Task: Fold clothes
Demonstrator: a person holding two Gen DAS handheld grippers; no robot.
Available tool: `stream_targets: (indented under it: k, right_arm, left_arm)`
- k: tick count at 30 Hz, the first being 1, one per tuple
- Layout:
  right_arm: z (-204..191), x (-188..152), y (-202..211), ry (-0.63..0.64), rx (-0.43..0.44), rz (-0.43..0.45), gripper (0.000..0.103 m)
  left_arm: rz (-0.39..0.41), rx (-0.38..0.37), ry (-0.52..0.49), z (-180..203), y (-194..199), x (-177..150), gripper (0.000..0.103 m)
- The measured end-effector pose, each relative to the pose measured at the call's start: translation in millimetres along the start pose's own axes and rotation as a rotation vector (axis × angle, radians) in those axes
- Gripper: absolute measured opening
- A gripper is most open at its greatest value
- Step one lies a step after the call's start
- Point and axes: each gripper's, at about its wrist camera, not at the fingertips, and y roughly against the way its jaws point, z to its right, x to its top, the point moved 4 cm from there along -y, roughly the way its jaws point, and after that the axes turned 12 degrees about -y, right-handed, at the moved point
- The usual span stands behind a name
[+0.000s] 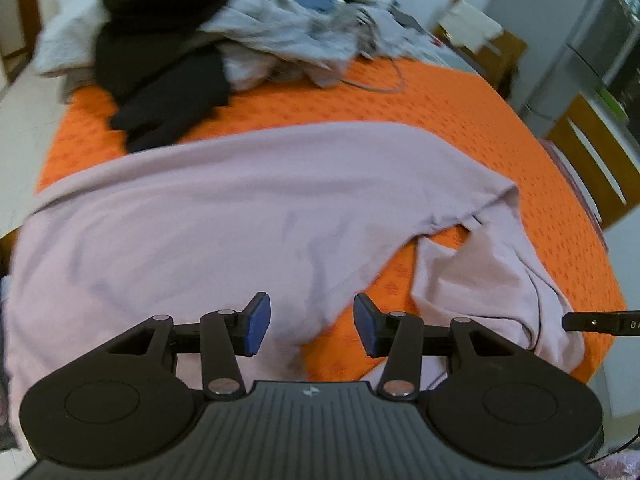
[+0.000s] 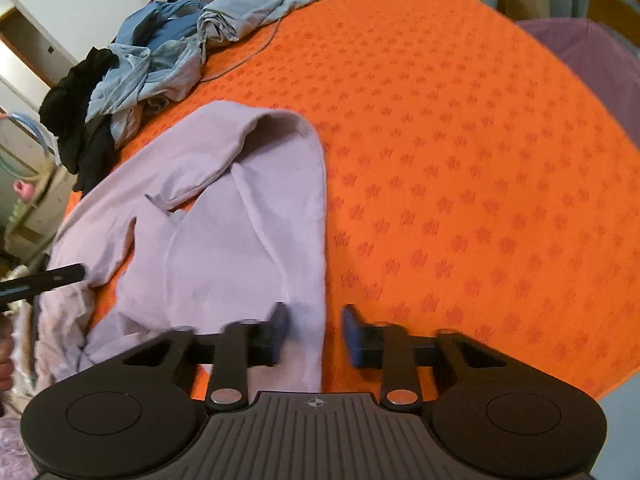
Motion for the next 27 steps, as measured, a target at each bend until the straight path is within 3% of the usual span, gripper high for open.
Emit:
stream_targets:
  k: [2, 10, 21, 25, 27]
  right_arm:
    - [-1, -1, 4, 0.007, 0.006, 0.008, 0.005]
    - [-10, 36, 42, 0.177, -0.047, 0.082, 0.005]
    - [3, 168, 56, 0.585, -0.146, 0.087, 0.005]
    - [3, 208, 49, 0.702, -0.154, 0.085, 0.005]
    - [0, 225, 43, 0.766, -0.160, 0.088, 0.005]
  left_arm:
    - [-0.013, -0.005, -0.026, 8, -9, 5, 0.052]
    - [-0.012, 0.074, -0.029, 26, -30, 20, 0.050]
    - [-0.024, 0.162, 0.042, 72, -52, 46, 0.048]
    - [-0.025, 0.234, 0.048, 82, -61, 53, 0.033]
    - [-0.021, 0.256, 0.086, 80, -62, 55, 0.007]
